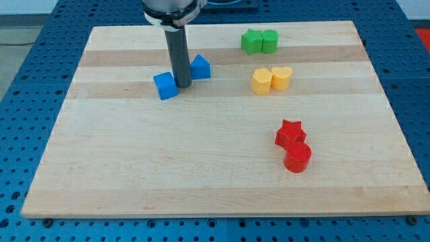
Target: Push the blue triangle into the blue cube
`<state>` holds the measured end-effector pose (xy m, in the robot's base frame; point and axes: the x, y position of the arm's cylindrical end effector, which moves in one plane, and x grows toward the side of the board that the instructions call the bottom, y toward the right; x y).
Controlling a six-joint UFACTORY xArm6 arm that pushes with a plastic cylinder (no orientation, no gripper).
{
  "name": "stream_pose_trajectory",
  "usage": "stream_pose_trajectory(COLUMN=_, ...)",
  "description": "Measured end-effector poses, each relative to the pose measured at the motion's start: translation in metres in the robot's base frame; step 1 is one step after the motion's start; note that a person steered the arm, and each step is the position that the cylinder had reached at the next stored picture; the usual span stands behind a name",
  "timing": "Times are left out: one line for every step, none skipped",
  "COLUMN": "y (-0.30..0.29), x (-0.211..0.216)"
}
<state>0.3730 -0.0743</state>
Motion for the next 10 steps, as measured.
stream_pose_trajectory(y=0.027, x=0.0)
stream_pose_trajectory(y=0.066, x=-0.001)
stream_pose_trajectory(y=0.078, x=-0.02)
stream_pose_trajectory(y=0.077, x=-0.046)
stream_pose_trajectory(y=0.058, x=-0.047)
stream_pose_trajectory(y=0.036, x=-0.047)
stream_pose_trajectory(y=0.024, x=-0.047)
stream_pose_trajectory(y=0.019, x=-0.047)
stream_pose_trajectory(y=0.011, x=-0.047)
stream_pose_trajectory(y=0.007, x=-0.042)
